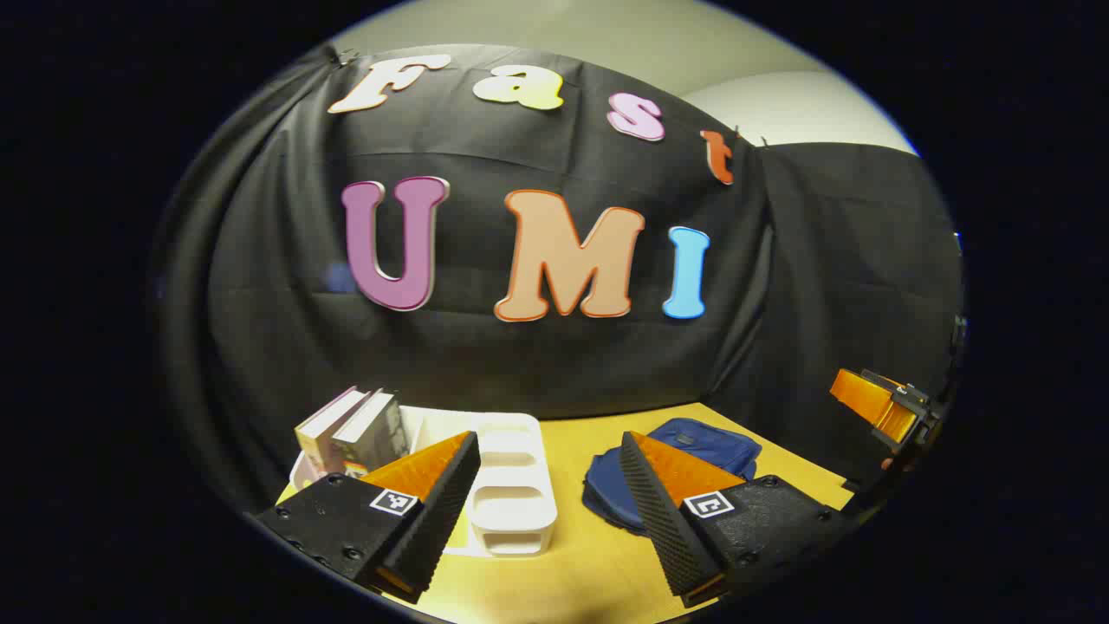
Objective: Open the schoolbag, grab two books from the bookshelf and put them into the schoolbag.
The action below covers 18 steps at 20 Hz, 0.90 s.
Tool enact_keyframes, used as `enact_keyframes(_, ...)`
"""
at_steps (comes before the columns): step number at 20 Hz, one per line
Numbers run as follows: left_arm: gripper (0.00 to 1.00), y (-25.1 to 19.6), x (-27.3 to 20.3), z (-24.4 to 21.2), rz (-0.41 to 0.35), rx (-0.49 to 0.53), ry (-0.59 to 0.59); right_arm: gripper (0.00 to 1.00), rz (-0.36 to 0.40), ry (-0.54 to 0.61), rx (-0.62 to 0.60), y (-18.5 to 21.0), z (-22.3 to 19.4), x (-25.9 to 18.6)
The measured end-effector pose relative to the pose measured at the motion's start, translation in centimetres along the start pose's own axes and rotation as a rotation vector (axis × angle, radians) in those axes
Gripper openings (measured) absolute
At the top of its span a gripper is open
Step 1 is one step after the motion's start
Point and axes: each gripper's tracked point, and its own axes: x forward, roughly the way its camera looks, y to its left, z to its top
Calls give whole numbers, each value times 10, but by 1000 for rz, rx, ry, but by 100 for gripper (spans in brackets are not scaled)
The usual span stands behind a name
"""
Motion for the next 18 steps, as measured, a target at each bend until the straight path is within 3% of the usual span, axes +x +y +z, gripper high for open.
enact_keyframes(7, 96, 28, 0, 4, 85, -10, -29, 95, 42, 16, -27, 19, -4, 21)
enact_keyframes(18, 95, 30, -7, 0, 120, -19, -30, 95, 27, 43, -55, 3, -9, 19)
